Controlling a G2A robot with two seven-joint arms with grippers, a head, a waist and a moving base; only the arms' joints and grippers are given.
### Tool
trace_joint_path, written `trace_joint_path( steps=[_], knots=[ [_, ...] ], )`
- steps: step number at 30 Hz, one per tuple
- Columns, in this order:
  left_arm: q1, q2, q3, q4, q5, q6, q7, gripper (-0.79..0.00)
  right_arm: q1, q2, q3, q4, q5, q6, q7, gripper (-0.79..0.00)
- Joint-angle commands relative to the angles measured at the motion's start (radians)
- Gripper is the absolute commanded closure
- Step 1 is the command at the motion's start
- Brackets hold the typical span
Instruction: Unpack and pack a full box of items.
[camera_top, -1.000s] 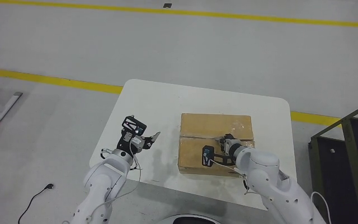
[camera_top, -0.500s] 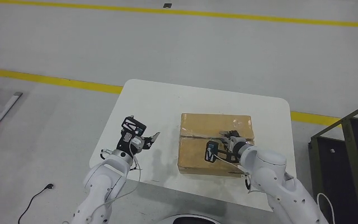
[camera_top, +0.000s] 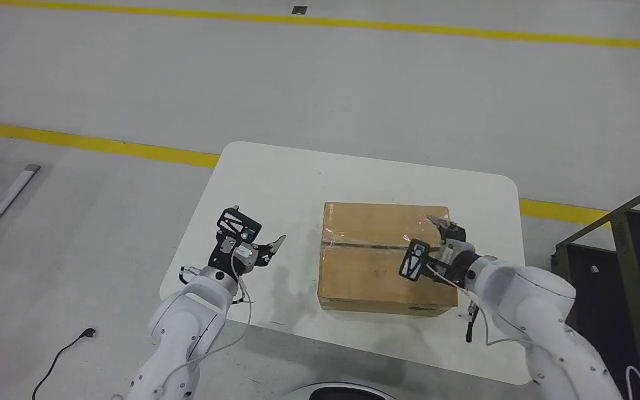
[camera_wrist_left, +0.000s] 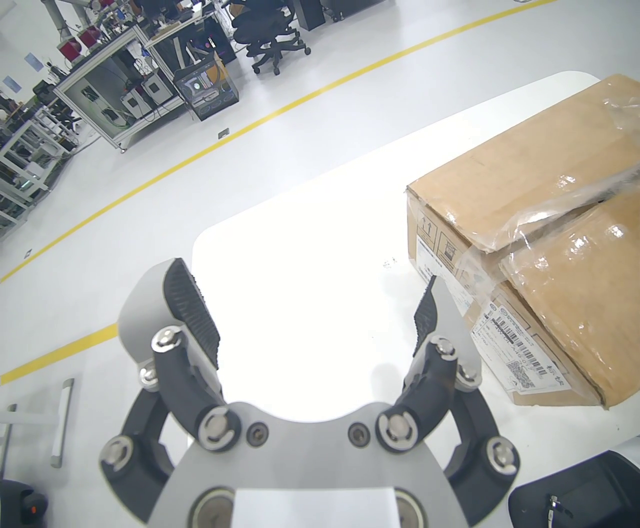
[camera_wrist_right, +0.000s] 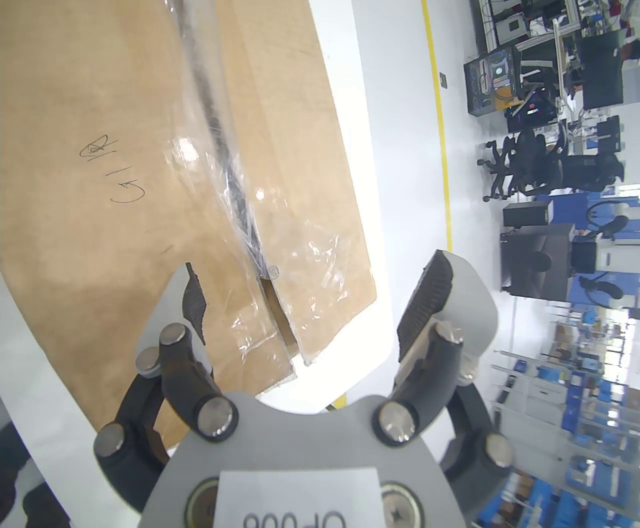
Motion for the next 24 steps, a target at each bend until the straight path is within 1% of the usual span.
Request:
trace_joint_path(
  steps=[1,2,4,5,6,7,8,13,16,18,24],
  knots=[
    [0.000,0.000,0.000,0.000,0.000,0.000,0.000,-0.785,-0.030,0.002,0.061,0.015,0.085,0.010,-0.041,-0.785],
    [0.000,0.000,0.000,0.000,0.000,0.000,0.000,-0.785,-0.045,0.002,0.088,0.025,0.124,0.017,-0.067,-0.782],
    [0.000,0.000,0.000,0.000,0.000,0.000,0.000,-0.785,-0.075,0.003,0.136,0.049,0.195,0.027,-0.127,-0.677],
    [0.000,0.000,0.000,0.000,0.000,0.000,0.000,-0.785,-0.089,0.003,0.158,0.061,0.230,0.037,-0.160,-0.493],
    [0.000,0.000,0.000,0.000,0.000,0.000,0.000,-0.785,-0.103,0.003,0.176,0.073,0.264,0.045,-0.195,-0.326],
    [0.000,0.000,0.000,0.000,0.000,0.000,0.000,-0.785,-0.118,0.002,0.193,0.090,0.303,0.057,-0.233,-0.234],
    [0.000,0.000,0.000,0.000,0.000,0.000,0.000,-0.785,-0.132,0.001,0.207,0.105,0.338,0.070,-0.271,0.000],
    [0.000,0.000,0.000,0.000,0.000,0.000,0.000,-0.785,-0.190,-0.012,0.222,0.200,0.526,0.127,-0.470,0.000],
    [0.000,0.000,0.000,0.000,0.000,0.000,0.000,-0.785,-0.200,-0.019,0.197,0.233,0.583,0.138,-0.558,0.000],
    [0.000,0.000,0.000,0.000,0.000,0.000,0.000,-0.785,-0.200,-0.018,0.178,0.232,0.525,0.130,-0.544,0.000],
    [0.000,0.000,0.000,0.000,0.000,0.000,0.000,-0.785,-0.200,-0.018,0.178,0.232,0.525,0.130,-0.544,0.000]
  ],
)
